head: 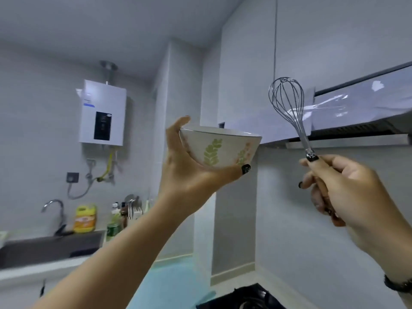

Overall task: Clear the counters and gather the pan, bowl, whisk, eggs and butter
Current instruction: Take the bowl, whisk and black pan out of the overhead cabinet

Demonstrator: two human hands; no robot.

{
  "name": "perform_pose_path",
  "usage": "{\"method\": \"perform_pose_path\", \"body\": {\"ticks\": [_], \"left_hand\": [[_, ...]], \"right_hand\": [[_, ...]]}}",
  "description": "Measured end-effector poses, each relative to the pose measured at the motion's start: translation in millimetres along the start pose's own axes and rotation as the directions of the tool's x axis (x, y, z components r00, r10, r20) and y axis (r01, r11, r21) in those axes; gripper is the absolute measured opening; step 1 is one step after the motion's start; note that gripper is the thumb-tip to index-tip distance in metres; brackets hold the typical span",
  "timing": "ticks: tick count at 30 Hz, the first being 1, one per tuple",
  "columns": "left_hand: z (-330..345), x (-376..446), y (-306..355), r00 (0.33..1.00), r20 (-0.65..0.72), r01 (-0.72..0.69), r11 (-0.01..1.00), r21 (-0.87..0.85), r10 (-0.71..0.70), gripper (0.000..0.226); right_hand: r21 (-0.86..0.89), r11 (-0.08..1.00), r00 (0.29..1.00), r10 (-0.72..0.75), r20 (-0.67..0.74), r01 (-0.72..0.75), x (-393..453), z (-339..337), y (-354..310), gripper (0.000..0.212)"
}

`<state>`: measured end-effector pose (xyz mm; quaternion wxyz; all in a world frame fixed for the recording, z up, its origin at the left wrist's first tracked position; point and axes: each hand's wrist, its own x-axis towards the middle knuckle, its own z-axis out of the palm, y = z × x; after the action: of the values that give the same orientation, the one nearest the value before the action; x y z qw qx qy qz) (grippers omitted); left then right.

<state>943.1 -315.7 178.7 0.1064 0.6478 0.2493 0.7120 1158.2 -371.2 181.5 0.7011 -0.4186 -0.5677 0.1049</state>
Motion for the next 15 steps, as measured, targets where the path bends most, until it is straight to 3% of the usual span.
{"method": "perform_pose_path", "body": {"ticks": [9,15], "left_hand": [[-180,6,-91,0.997,-0.07,-0.012,0.957,0.289,0.033,0.114],[-275,-14,-139,0.995,-0.095,0.058,0.931,0.36,-0.025,0.113]], "right_hand": [[0.165,0.979,0.97,0.081,0.229,-0.12,-36,197,39,0.019],[0.288,0.908,0.884,0.158,0.439,-0.305,-65,327,65,0.019]]}}
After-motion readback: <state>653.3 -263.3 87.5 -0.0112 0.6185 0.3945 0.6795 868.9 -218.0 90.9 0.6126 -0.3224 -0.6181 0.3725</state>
